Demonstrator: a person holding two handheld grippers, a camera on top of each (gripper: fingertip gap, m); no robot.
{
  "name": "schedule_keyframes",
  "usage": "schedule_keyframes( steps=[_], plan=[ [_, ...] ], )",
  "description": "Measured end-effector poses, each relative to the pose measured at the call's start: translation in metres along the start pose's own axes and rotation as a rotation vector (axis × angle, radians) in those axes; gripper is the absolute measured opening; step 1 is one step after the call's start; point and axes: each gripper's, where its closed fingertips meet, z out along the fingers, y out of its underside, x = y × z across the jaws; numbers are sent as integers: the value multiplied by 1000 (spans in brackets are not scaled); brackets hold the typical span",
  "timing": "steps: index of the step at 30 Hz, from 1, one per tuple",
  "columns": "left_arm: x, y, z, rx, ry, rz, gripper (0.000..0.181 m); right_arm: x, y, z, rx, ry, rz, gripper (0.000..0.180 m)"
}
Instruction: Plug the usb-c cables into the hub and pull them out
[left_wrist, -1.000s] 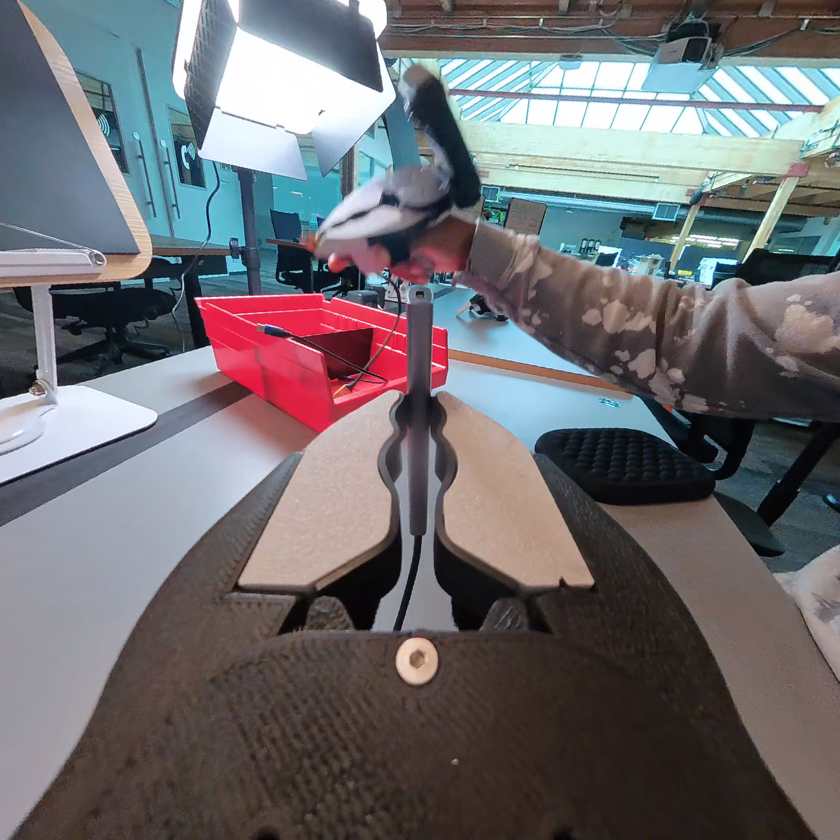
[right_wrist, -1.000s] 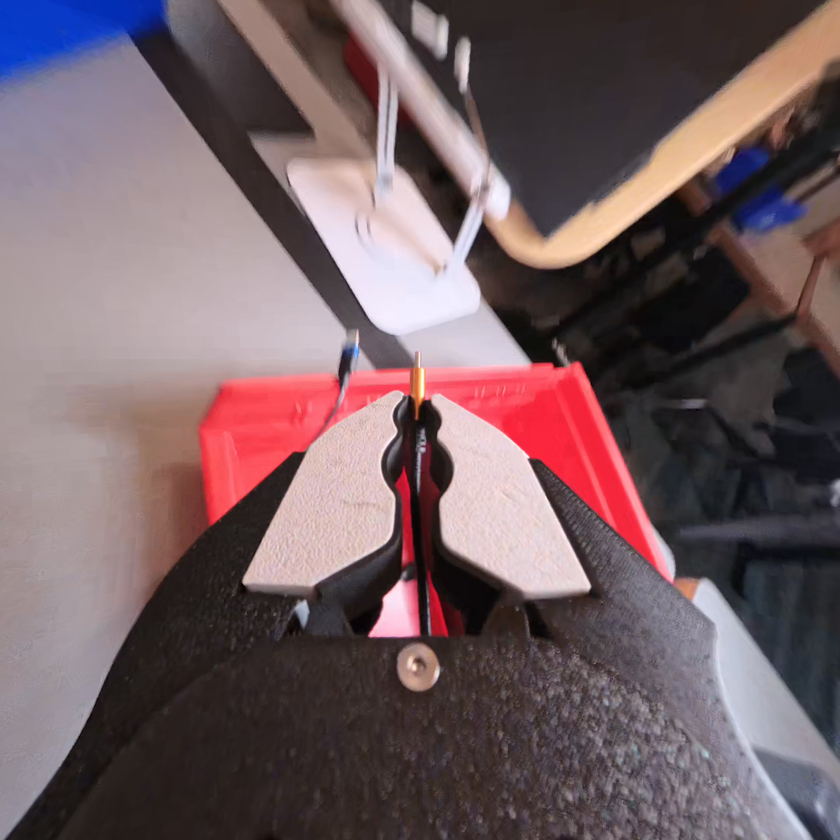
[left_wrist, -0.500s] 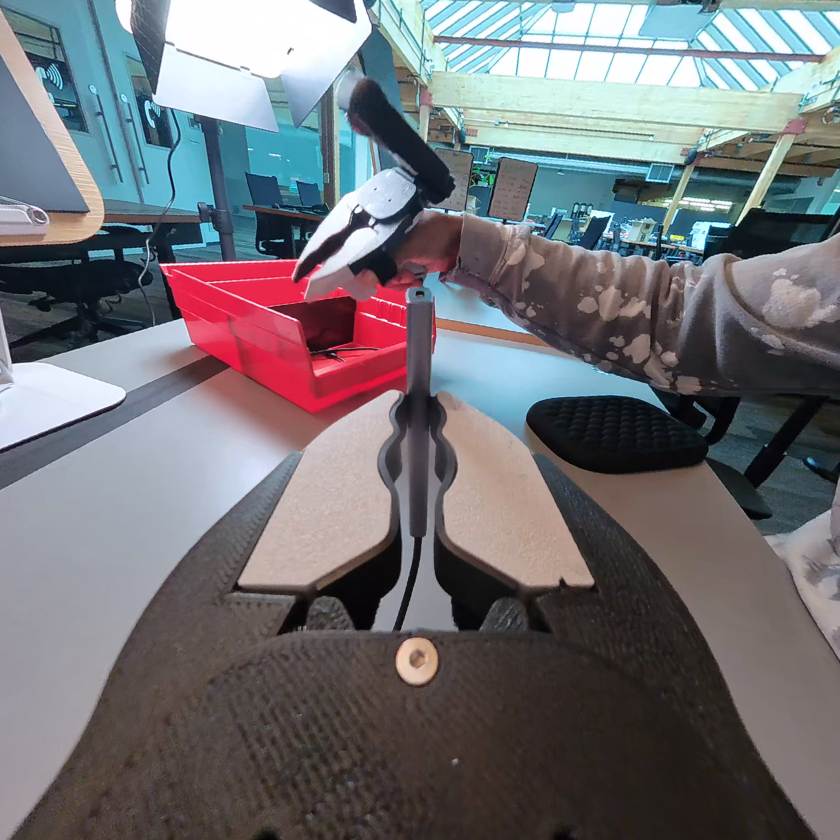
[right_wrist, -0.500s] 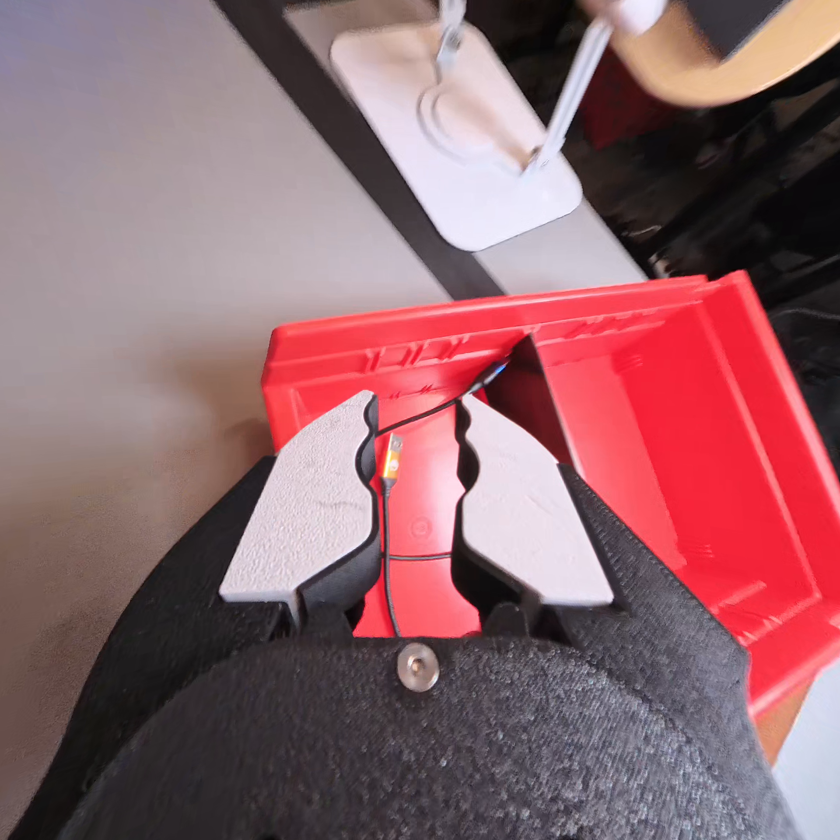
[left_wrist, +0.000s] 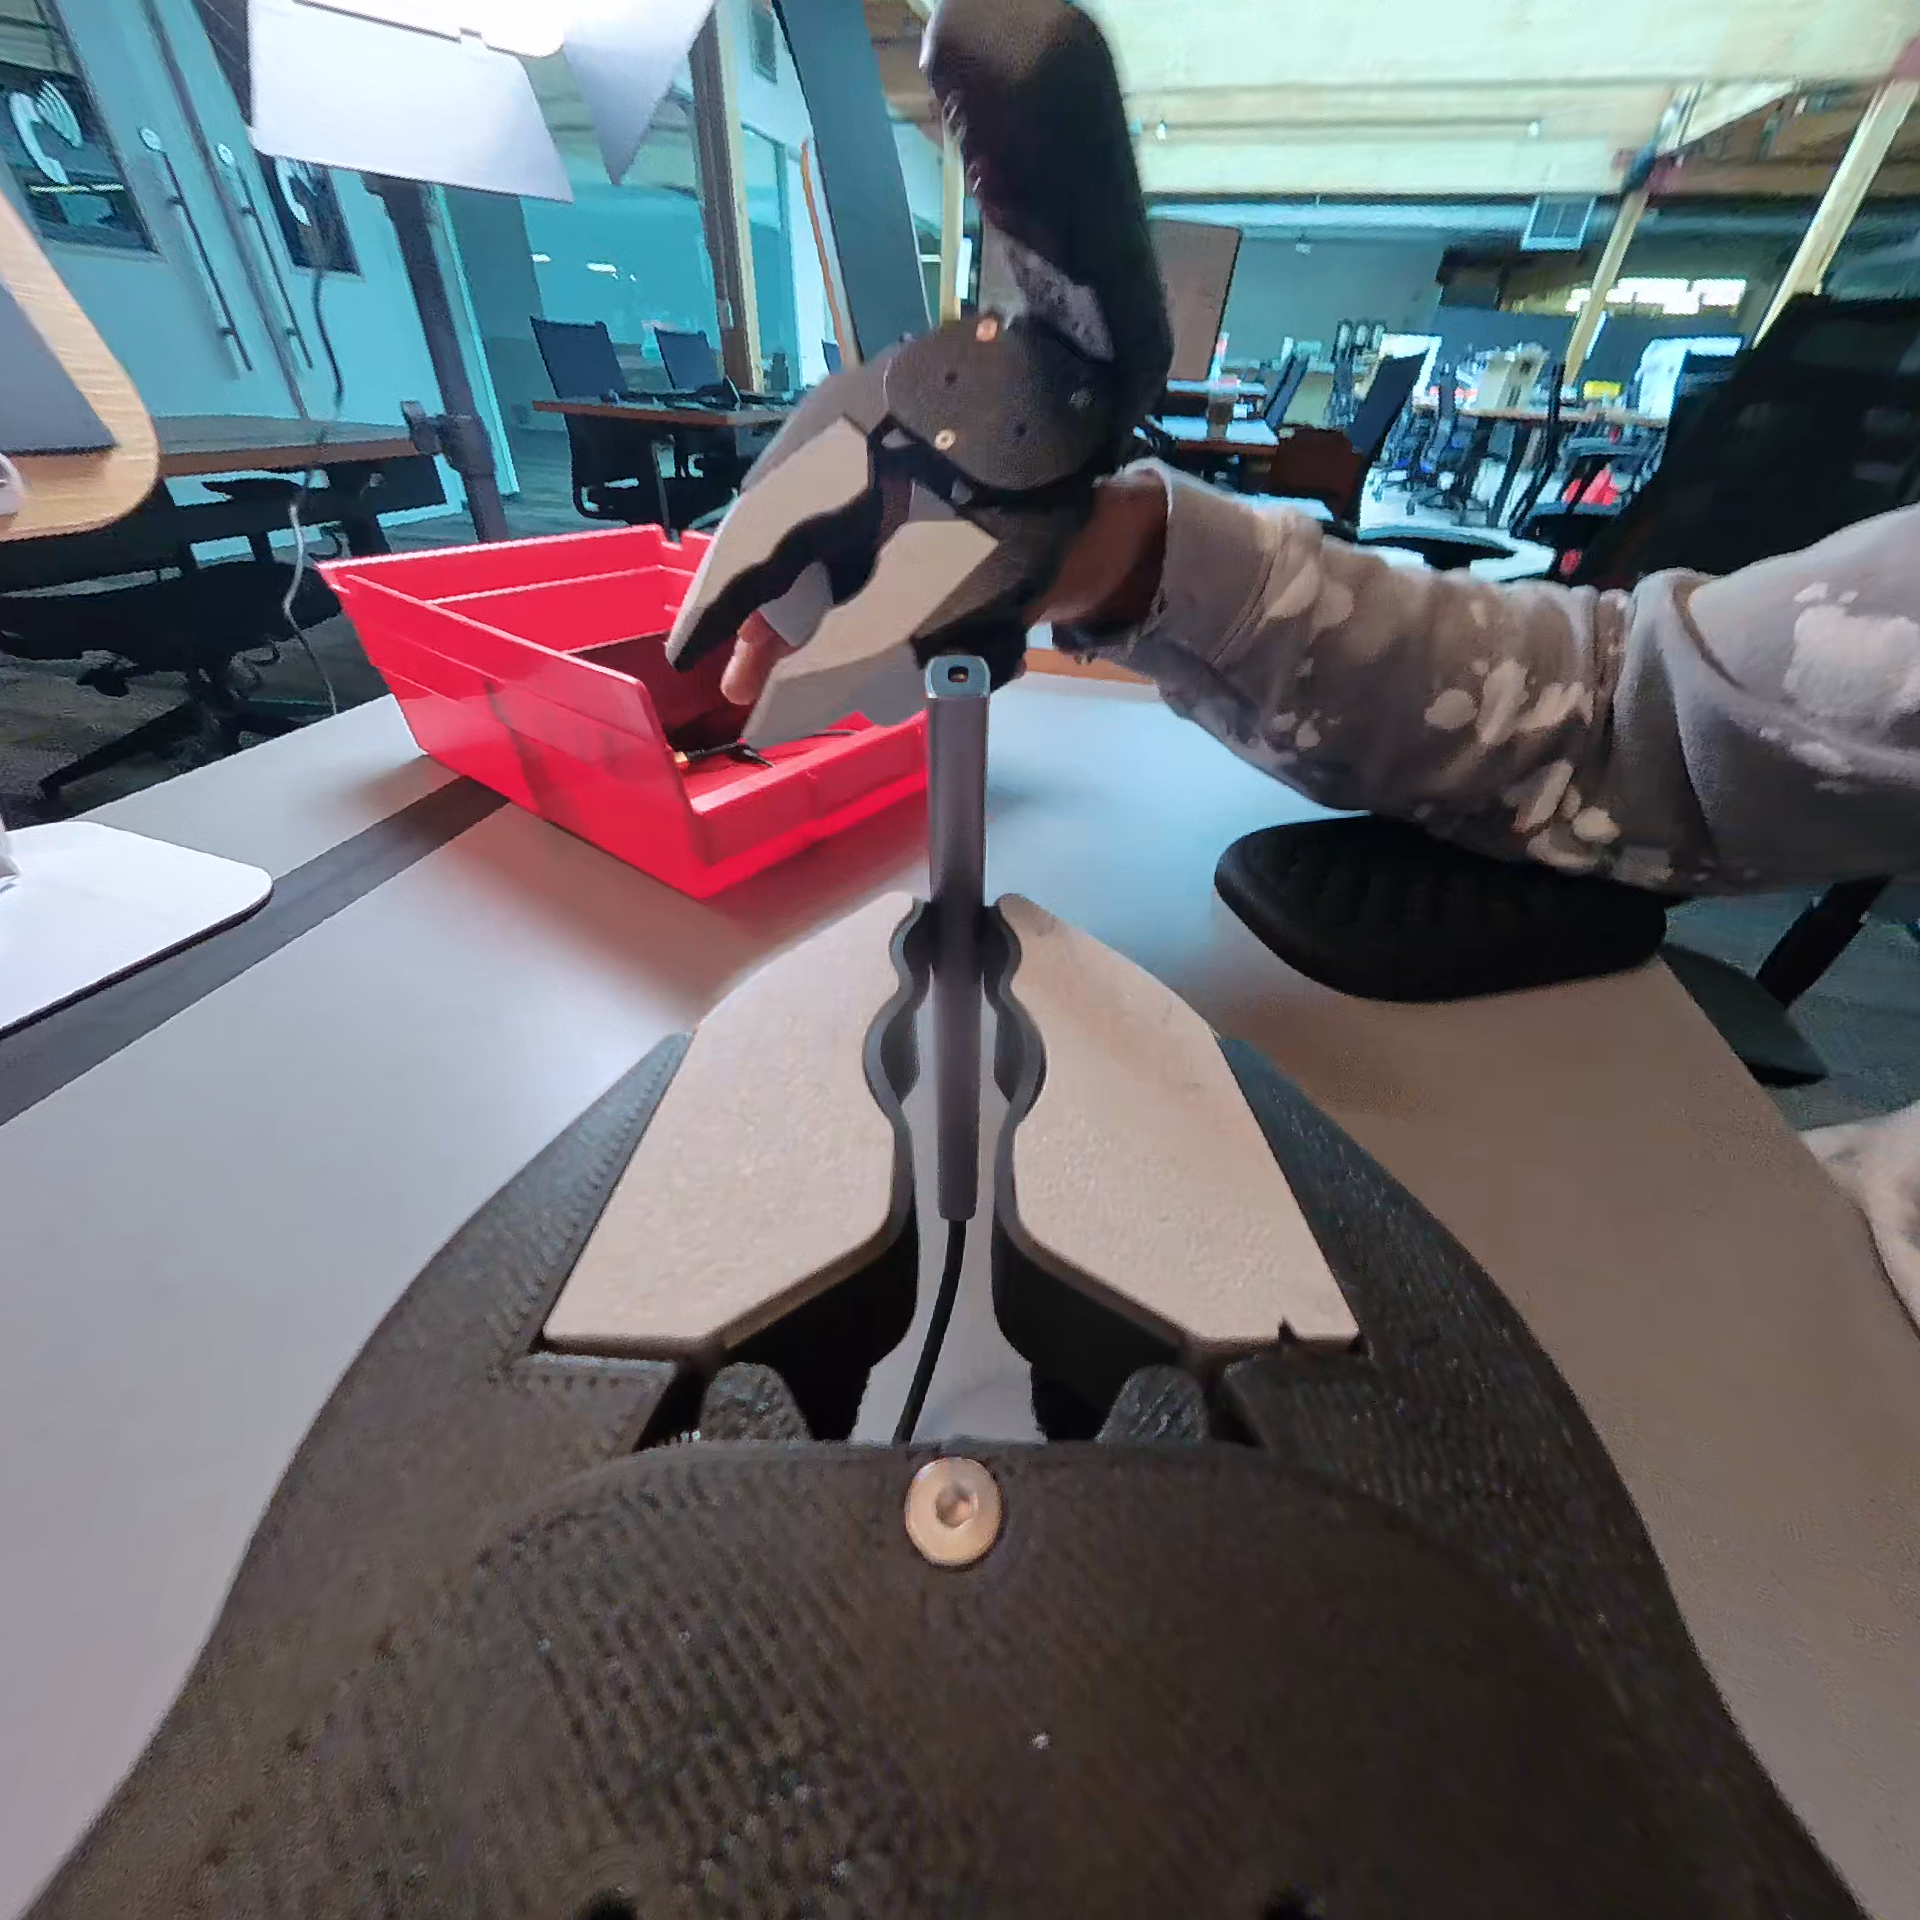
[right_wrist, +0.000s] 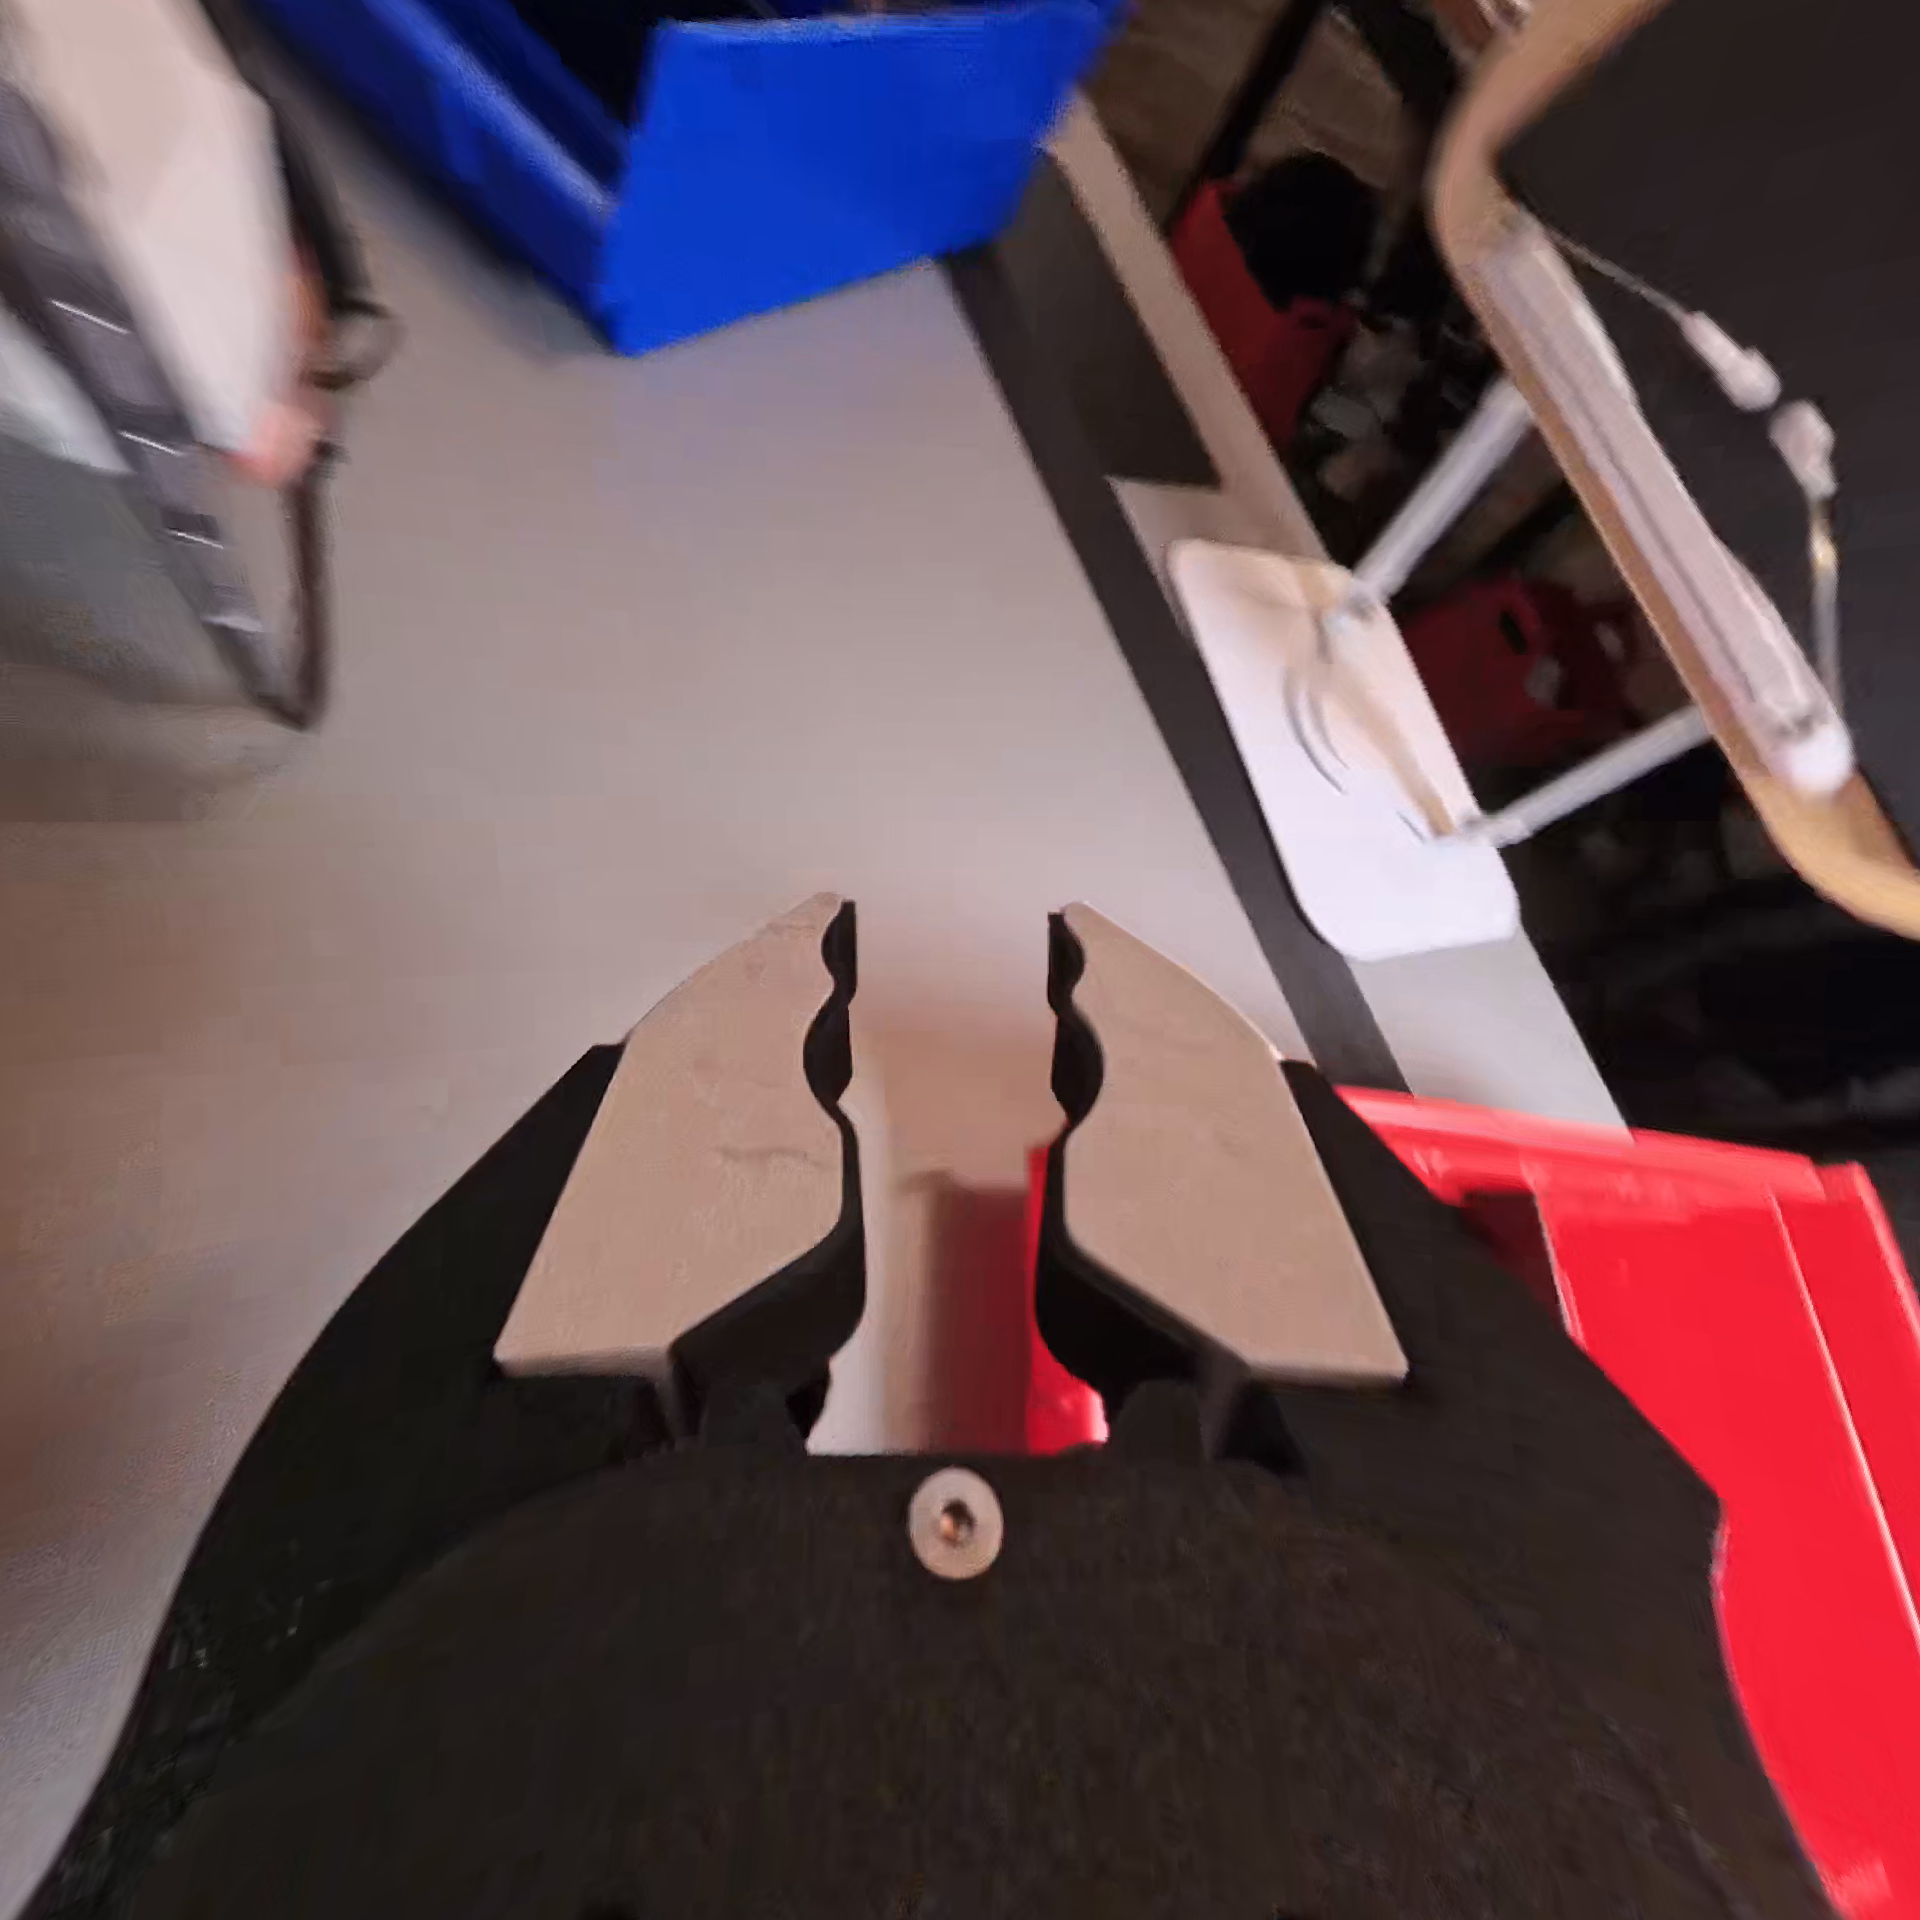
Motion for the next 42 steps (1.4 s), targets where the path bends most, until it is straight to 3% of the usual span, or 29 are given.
schedule_keyframes(
  steps=[3, 6, 10, 12, 16, 18, 21, 26, 31, 37, 42],
  plan=[
    [5, 5, 5, -49, -13, 61, 9, -61, -42, -6, 123, -270, -27, 36],
    [10, 10, 8, -92, -24, 105, 9, -100, -65, -13, 178, -431, -48, 39],
    [18, 15, 14, -149, -31, 194, 10, -122, -75, -14, 162, -469, -100, 35],
    [23, 17, 16, -170, -27, 228, 10, -127, -72, -16, 128, -475, -138, 10],
    [26, 10, 14, -129, -20, 223, 16, -122, -73, -34, 101, -461, -208, 9],
    [20, 0, 8, -85, -44, 179, 33, -106, -84, -52, 125, -419, -200, 9],
    [3, -14, -6, -15, -130, 125, 40, -72, -96, -85, 157, -332, -170, 9],
    [-20, -19, -25, 24, -291, 128, 43, 7, -107, -141, 133, -80, -137, 9],
    [-19, -8, -22, -16, -284, 106, 42, 96, -98, -181, 45, 240, -102, 10],
    [-15, 1, -16, -54, -267, 120, 41, 181, -40, -182, -95, 548, -24, 9],
    [-17, 5, -16, -65, -270, 113, 40, 206, 20, -147, -152, 551, 72, 9]
  ],
)
